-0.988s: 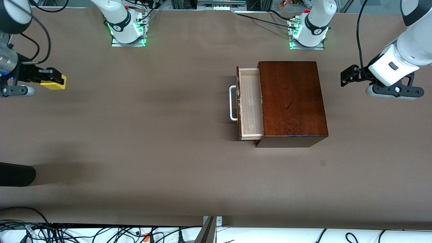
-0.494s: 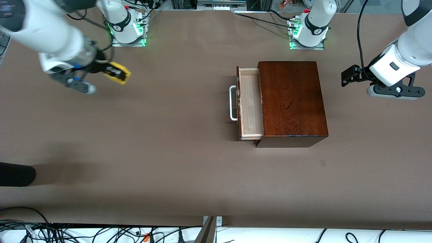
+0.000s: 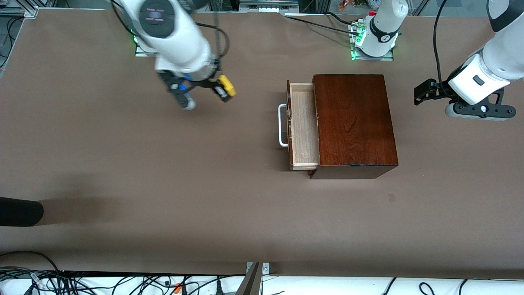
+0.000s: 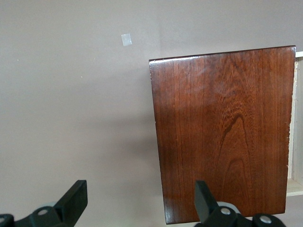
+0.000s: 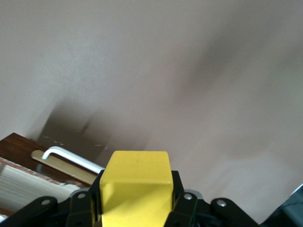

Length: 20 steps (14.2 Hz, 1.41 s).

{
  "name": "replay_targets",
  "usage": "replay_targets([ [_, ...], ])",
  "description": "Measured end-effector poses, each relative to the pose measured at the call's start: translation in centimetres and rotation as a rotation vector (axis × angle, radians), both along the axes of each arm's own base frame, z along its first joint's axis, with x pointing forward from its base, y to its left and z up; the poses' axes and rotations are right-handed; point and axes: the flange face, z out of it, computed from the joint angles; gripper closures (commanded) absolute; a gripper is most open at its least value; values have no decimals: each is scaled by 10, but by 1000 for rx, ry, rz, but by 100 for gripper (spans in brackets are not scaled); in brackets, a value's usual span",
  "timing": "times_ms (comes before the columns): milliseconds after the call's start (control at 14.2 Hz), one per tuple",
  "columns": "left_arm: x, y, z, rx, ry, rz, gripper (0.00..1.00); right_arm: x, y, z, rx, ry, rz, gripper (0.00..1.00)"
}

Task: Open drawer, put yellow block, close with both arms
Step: 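Carry the yellow cube with the right gripper over the open drawer, then lower the cube into the drawer and open the right gripper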

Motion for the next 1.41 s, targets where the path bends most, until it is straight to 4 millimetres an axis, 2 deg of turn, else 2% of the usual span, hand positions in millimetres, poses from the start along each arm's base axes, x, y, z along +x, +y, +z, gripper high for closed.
replay_targets([
  [282, 0, 0, 0, 0, 0, 0, 0, 5, 69, -21, -16, -9, -171, 100],
  [494, 0, 0, 0, 0, 0, 0, 0, -1, 114, -53, -16, -17, -256, 100],
  [635, 0, 0, 0, 0, 0, 0, 0, -6, 134, -73, -8, -25, -297, 100],
  [988, 0, 0, 0, 0, 0, 0, 0, -28, 174, -102, 16, -50, -362, 100],
  [1200, -1, 0, 0, 1, 5, 0, 0, -30, 184, -118, 40, -52, -383, 100],
  [1412, -1, 0, 0, 1, 6, 0, 0, -27, 190, -143, 46, -45, -392, 100],
])
